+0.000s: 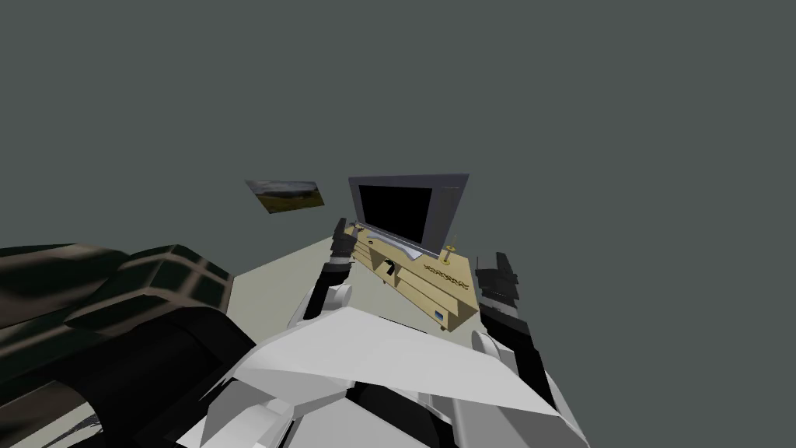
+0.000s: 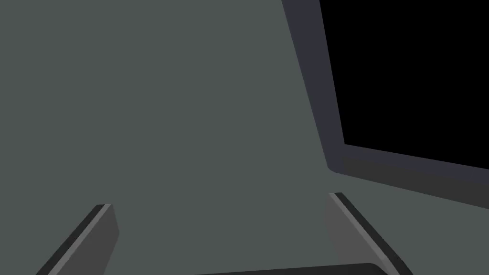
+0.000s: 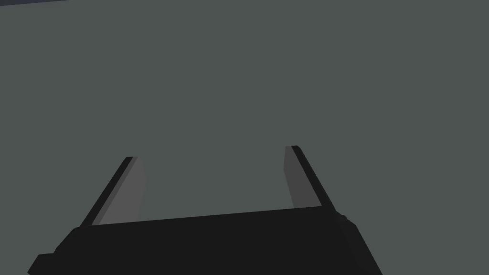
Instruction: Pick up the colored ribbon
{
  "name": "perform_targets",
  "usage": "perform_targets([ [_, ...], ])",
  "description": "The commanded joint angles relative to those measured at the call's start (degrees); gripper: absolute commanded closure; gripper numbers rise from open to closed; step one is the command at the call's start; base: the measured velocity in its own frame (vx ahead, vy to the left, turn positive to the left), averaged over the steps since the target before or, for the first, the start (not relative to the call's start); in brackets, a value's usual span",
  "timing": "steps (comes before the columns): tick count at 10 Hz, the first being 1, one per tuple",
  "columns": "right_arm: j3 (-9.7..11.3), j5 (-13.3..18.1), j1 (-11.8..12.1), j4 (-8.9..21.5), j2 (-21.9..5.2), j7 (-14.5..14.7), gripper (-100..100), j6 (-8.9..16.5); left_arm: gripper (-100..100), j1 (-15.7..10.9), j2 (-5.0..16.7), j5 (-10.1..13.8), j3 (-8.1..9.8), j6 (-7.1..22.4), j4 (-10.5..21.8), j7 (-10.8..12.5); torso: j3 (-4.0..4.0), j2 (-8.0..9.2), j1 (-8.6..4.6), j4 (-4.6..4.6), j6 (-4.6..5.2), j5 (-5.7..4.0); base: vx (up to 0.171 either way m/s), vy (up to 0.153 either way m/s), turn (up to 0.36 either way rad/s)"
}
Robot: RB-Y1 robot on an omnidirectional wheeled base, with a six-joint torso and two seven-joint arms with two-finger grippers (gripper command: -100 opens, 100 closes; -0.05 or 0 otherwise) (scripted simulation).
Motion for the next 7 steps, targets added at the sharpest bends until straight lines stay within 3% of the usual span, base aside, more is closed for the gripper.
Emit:
perform_targets([
  [1, 0.0, 0.4, -0.1, 0.8, -2.2, 0.1, -100, 0.3, 0, 0.0, 0.0, 0.0, 0.0, 0.0, 0.0, 0.0, 0.0, 0.0, 0.0, 0.0, 0.0, 0.0, -0.006, -0.008, 0.014],
  [4, 0.1, 1.9, -0.3, 4.1, -7.7, 0.6, -100, 1.6, 0, 0.0, 0.0, 0.0, 0.0, 0.0, 0.0, 0.0, 0.06, 0.11, -0.16, 0.02, 0.0, -0.04, -0.03, -0.03, 0.031],
  [5, 0.1, 1.9, -0.3, 4.1, -8.0, 0.6, -100, 1.6, 0, 0.0, 0.0, 0.0, 0.0, 0.0, 0.0, 0.0, 0.07, 0.13, -0.15, 0.03, -0.01, -0.04, -0.032, -0.016, 0.016],
  [7, 0.4, 3.5, -0.5, 7.4, -11.9, 1.2, -100, 2.7, 0, 0.0, 0.0, 0.0, 0.0, 0.0, 0.0, 0.0, 0.08, 0.13, -0.08, 0.03, 0.0, -0.02, -0.042, -0.017, 0.041],
])
